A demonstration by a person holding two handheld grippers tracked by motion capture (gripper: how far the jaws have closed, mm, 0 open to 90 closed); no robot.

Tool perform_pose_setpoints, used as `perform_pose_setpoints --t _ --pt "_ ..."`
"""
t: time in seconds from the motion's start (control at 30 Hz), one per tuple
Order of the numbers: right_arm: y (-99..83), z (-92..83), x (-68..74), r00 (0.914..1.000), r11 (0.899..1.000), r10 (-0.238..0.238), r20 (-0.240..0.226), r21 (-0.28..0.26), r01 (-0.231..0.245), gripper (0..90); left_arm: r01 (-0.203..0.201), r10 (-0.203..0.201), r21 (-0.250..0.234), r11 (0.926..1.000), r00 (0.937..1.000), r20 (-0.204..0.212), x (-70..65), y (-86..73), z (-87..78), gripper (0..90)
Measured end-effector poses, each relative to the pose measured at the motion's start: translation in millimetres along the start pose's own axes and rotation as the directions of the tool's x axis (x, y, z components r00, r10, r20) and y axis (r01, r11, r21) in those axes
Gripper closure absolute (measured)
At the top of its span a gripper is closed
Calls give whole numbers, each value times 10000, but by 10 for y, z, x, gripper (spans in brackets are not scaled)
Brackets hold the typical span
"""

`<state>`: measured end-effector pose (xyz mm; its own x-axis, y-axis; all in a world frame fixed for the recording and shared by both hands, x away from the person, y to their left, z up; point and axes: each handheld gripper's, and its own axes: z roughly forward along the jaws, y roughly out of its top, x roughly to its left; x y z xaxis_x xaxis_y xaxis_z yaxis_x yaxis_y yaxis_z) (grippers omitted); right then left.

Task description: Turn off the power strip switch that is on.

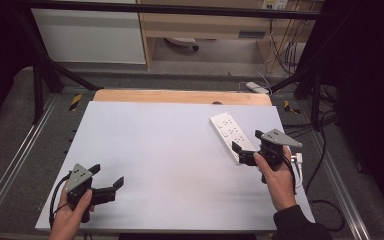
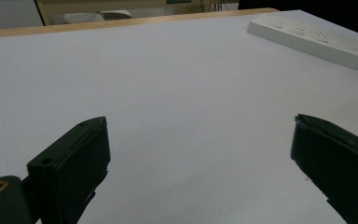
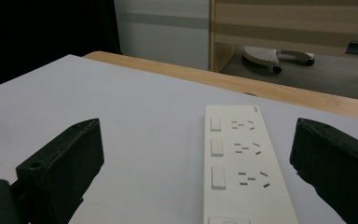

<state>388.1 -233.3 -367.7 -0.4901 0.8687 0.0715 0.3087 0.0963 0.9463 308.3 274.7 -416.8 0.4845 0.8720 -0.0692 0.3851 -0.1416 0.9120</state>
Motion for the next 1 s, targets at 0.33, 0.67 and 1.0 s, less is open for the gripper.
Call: perform_pose_setpoints --t 0.33,0.67,1.0 --pt "-306 -240 -76 9991 9999 1 421 -162 5 46 -19 19 -124 9999 10000 8 -8 9 -4 48" --pt "-567 -369 -58 9981 9995 -310 525 -28 312 40 -12 12 -230 9997 10000 -16 -6 11 -20 48" --pt "-763 -299 48 9998 9966 -193 -7 798 193 27 -73 73 -264 9996 10000 4 -11 21 -28 47"
